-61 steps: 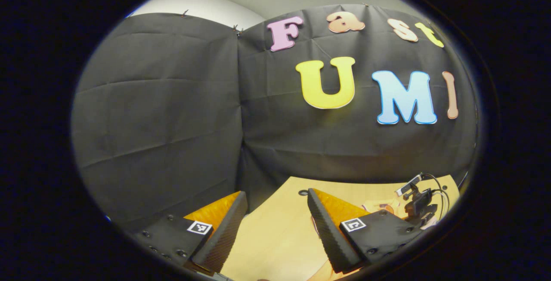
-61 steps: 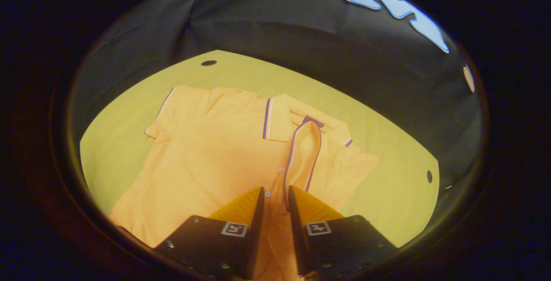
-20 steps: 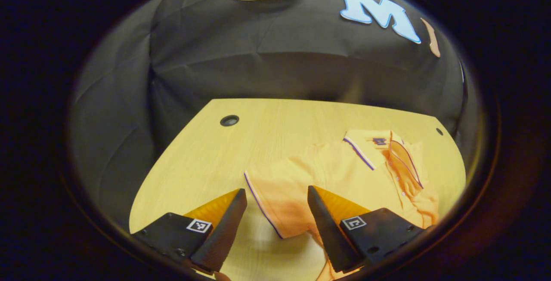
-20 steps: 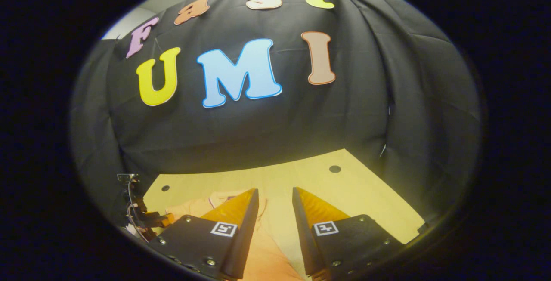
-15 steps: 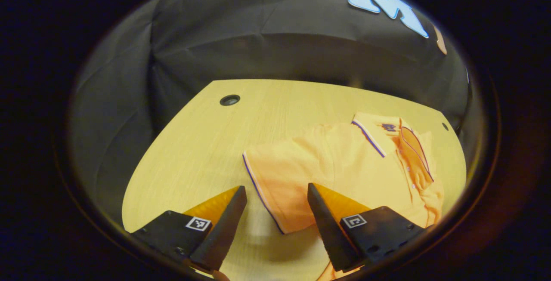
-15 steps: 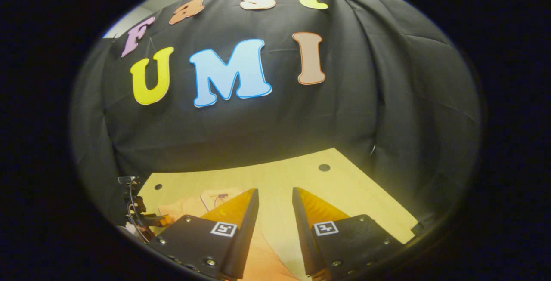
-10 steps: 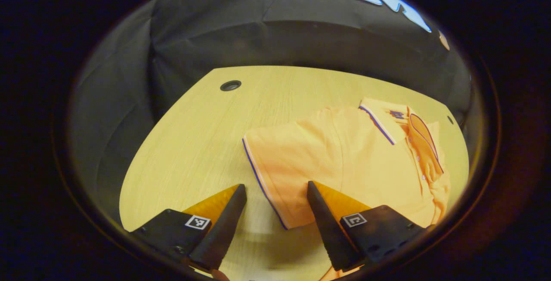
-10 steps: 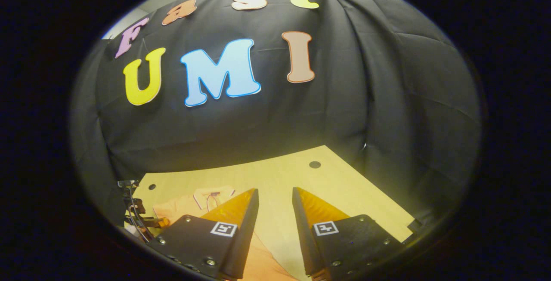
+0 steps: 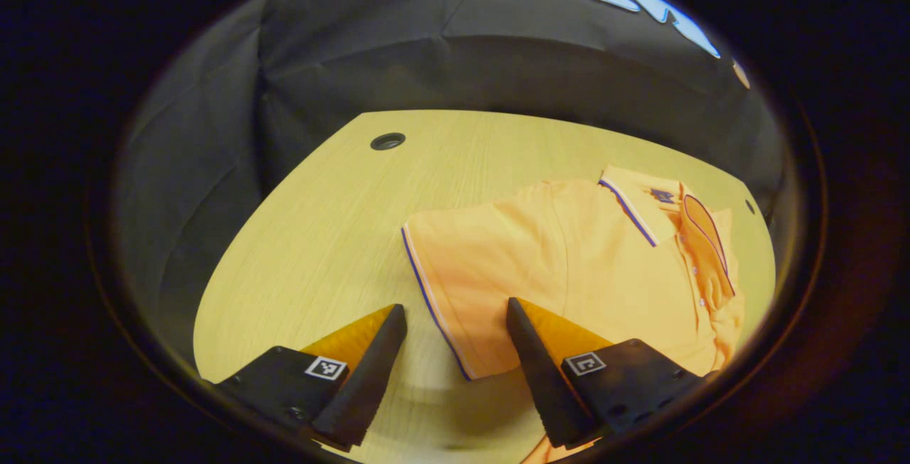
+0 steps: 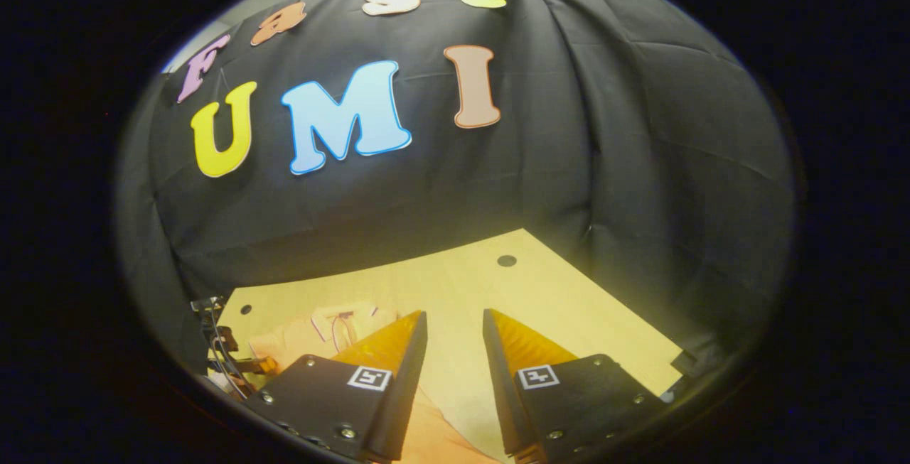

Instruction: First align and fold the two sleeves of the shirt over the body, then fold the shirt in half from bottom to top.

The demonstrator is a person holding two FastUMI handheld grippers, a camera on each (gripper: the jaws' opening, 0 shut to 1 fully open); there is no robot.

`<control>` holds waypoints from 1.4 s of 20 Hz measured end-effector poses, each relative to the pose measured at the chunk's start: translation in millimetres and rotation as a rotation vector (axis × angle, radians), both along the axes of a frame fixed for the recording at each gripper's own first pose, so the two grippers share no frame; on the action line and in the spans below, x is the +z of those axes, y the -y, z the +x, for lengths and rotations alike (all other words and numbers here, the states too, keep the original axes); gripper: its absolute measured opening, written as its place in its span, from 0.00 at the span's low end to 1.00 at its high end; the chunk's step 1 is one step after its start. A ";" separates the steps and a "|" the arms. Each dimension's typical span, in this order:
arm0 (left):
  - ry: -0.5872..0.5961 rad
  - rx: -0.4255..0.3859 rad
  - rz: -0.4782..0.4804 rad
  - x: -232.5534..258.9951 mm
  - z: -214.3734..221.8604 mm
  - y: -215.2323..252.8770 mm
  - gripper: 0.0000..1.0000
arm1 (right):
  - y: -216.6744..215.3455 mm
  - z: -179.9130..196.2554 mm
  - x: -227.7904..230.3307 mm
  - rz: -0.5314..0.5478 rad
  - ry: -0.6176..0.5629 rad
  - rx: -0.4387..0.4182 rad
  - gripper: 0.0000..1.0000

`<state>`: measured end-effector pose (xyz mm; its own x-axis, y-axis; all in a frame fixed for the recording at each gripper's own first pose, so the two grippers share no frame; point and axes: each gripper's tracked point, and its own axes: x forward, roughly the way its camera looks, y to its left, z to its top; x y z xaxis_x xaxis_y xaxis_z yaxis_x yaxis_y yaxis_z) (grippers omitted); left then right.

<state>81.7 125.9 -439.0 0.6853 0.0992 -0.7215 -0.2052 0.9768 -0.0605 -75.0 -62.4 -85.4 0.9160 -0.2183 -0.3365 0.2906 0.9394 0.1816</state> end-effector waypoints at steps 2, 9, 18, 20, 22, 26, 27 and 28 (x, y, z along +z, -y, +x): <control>0.001 -0.001 -0.001 1.4 -0.9 5.1 0.95 | 0.3 -4.1 -3.0 0.003 -0.006 0.000 0.51; -0.015 0.022 0.077 -0.9 5.9 16.2 0.09 | 5.3 -10.4 -7.6 0.006 -0.011 0.002 0.50; 0.033 -0.080 0.133 34.7 21.2 43.8 0.08 | 20.8 -24.9 -20.8 0.023 -0.023 -0.009 0.50; 0.073 -0.134 0.151 51.8 28.1 61.2 0.08 | 21.8 -24.2 -22.0 0.026 -0.025 -0.007 0.50; 0.113 -0.199 0.166 67.6 36.7 86.2 0.08 | 24.5 -24.5 -21.4 0.022 -0.024 -0.006 0.50; 0.151 -0.313 0.191 82.6 45.5 136.5 0.08 | 31.7 -30.4 -22.3 0.030 -0.018 -0.022 0.50; 0.152 -0.341 0.200 81.9 46.4 149.3 0.08 | 33.3 -31.6 -24.5 0.032 -0.022 -0.027 0.50; 0.150 -0.369 0.211 81.5 46.5 160.4 0.08 | 35.4 -33.7 -26.0 0.035 -0.026 -0.035 0.50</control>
